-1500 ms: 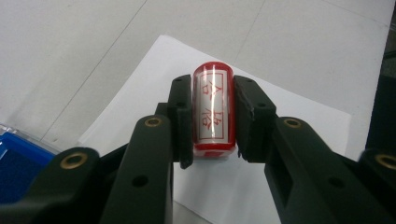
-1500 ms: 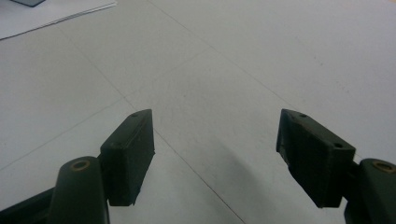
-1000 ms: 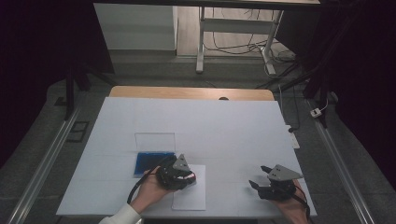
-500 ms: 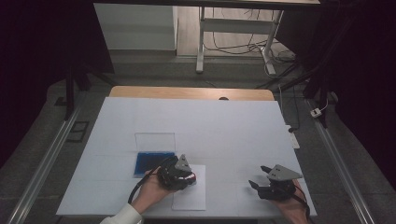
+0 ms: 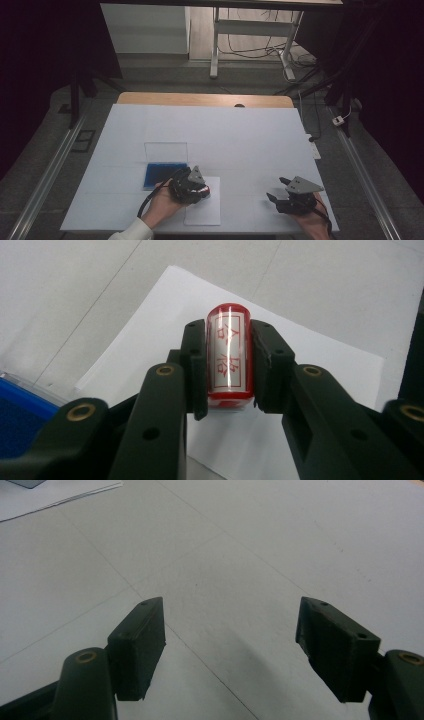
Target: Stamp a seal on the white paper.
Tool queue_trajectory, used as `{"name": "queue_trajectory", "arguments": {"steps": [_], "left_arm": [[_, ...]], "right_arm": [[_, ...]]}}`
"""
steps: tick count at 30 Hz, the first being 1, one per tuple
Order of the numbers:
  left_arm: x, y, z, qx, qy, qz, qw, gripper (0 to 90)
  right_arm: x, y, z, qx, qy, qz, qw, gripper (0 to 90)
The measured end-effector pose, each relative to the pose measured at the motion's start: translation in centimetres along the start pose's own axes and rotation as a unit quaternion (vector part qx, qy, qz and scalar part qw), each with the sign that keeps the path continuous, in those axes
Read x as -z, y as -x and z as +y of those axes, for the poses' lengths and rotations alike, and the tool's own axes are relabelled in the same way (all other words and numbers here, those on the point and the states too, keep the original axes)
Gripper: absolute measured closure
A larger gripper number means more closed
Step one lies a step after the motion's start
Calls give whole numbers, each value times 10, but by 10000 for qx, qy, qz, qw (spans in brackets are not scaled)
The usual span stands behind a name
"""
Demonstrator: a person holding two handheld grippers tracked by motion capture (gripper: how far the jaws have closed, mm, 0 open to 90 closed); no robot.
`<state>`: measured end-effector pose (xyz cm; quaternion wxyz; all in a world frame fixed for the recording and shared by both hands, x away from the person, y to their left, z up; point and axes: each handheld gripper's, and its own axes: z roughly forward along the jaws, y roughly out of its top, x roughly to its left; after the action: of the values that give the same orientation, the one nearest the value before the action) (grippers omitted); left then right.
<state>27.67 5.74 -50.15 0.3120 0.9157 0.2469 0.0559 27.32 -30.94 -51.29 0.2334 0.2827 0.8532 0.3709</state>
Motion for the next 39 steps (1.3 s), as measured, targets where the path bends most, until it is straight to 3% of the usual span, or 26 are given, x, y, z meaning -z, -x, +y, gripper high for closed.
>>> {"name": "queue_trajectory", "arguments": {"steps": [21,29,34,39], "left_arm": [[0,3,-1,1,64,99,9999,707],[9,1,-2,85,367,60,9993,701],[25,-1,-1,186,738,56,9971,700],[37,-5,-1,255,950,-4,9951,700]], "right_arm": [[0,0,0,5,-21,-28,10000,275],[2,2,0,7,-7,-77,10000,274],[2,2,-1,-28,31,-56,10000,275],[2,2,-1,-25,25,-58,10000,275]]}}
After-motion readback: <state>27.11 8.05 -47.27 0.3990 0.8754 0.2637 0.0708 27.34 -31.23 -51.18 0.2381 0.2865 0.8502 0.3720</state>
